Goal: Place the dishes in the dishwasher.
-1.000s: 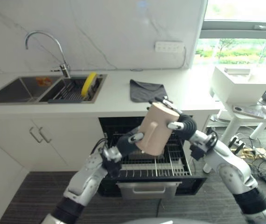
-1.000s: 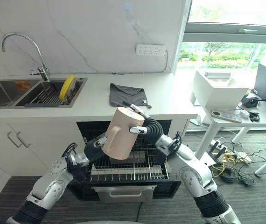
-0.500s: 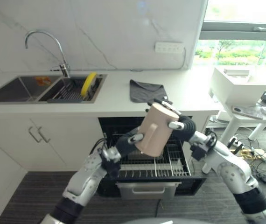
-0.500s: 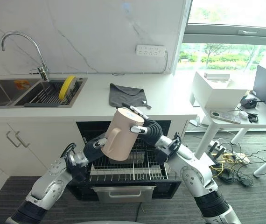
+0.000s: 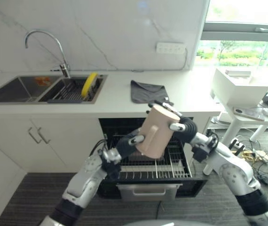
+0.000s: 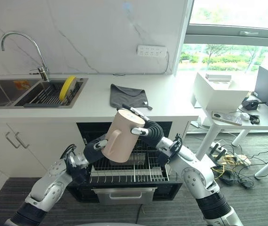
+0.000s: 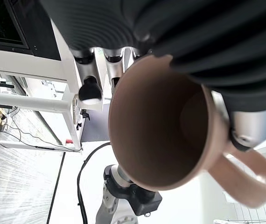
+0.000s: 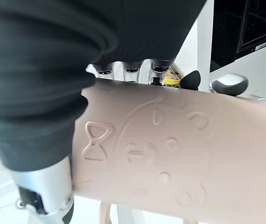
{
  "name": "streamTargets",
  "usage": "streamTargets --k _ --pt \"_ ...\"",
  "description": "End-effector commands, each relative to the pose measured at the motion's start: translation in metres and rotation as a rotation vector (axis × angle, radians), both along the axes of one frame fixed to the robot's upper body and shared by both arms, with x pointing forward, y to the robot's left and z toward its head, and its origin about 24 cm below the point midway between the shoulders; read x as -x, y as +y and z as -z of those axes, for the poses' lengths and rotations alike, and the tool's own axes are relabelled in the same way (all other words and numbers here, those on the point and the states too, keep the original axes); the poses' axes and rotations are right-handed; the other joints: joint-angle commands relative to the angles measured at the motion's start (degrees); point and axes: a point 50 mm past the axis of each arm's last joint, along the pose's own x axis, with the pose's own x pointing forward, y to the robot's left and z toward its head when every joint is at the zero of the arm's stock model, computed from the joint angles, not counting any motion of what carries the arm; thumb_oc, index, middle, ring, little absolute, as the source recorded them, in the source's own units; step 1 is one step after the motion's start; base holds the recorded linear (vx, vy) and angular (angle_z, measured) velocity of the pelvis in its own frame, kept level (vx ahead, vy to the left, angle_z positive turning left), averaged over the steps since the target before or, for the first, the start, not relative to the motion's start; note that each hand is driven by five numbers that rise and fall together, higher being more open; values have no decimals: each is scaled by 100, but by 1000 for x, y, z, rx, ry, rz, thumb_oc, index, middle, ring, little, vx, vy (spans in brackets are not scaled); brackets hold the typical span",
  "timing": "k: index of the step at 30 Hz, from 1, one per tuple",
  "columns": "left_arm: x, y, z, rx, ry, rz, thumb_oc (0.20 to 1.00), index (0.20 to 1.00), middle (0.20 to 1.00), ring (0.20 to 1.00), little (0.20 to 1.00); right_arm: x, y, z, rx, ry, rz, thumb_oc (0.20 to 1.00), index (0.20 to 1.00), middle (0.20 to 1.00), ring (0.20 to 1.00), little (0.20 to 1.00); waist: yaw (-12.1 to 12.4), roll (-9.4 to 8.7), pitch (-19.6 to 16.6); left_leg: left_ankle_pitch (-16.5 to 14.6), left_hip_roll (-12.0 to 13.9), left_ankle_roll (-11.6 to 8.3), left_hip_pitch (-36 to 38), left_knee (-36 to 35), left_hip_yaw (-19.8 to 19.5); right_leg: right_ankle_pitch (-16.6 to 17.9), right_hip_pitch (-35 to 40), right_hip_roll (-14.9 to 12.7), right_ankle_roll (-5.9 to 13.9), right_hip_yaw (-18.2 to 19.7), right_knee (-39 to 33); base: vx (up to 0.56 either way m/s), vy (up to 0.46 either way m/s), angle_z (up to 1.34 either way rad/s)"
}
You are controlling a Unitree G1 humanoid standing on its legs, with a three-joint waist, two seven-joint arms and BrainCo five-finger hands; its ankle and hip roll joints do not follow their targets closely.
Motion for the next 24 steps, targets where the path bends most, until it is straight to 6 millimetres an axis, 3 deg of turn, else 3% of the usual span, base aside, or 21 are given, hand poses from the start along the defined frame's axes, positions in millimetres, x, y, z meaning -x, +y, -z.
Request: streamTargets --k 1,24 --pt "-16 -11 -27 -6 -160 28 200 200 200 200 200 3 27 -46 -56 -211 -176 1000 1000 1000 1000 1000 37 -34 289 -247 292 -136 529 38 222 64 46 -302 185 -462 36 0 0 0" --pt "-16 -8 -27 -22 -157 29 200 200 200 200 200 4 29 -43 -10 -219 -204 1000 1000 1000 1000 1000 41 -40 307 -243 269 -128 537 38 210 59 68 -291 177 -441 36 0 0 0"
